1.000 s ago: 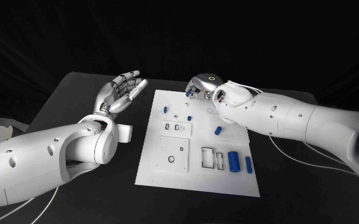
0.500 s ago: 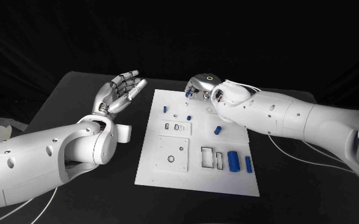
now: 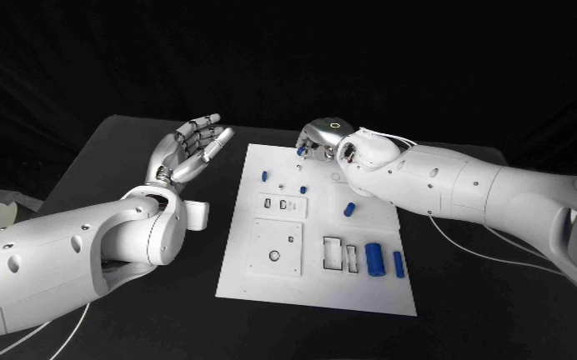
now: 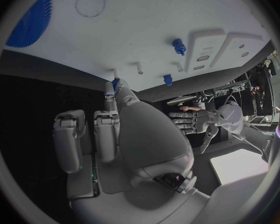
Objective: Assemble the parts on the task board
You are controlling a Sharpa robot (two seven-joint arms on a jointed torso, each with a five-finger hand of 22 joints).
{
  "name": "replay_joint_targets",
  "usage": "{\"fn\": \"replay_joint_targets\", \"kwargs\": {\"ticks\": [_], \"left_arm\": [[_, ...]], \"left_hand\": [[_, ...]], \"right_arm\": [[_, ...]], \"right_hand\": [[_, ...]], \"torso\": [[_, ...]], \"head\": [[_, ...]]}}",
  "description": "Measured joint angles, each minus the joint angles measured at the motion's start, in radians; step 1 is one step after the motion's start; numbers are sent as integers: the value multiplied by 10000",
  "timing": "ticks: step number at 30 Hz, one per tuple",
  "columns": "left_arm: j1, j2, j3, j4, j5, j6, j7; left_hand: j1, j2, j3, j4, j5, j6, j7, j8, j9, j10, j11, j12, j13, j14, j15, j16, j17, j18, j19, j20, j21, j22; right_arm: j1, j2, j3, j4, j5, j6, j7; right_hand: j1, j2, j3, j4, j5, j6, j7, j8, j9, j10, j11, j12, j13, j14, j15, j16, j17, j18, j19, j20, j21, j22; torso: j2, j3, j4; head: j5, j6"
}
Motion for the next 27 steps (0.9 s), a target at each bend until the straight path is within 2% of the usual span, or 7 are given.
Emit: {"fn": "replay_joint_targets", "kwargs": {"ticks": [10, 27], "left_arm": [[0, -5, 0, -1, 0, -1, -3], [0, -16, 0, -68, 0, -1, -5]], "left_hand": [[0, 0, 0, 0, 0, 0, 0, 0, -1, 0, 0, 0, 0, 0, 0, 0, 0, 0, 0, 0, 0, 0], [1, -1, 0, 0, 0, 0, 0, 0, -7, 0, 0, 0, 0, 0, 0, 0, 0, 0, 0, 0, 0, 0]], "right_arm": [[10, 32, 9, -11, -41, 90, -73], [6, 6, 27, 39, -77, 145, -165]], "right_hand": [[-1, -1, 22, 22, -19, -7, -1, -44, 0, 0, 0, -1, -4, 0, 0, 0, -1, 1, 0, 0, 0, -1], [2, -6, 27, 28, -28, -36, -37, -44, 0, 0, 1, -1, -9, 0, 0, 0, 7, 0, 0, 0, 0, 5]], "torso": [[2, -7, 7], [11, -13, 25]], "head": [[-26, -21], [-67, 16]]}}
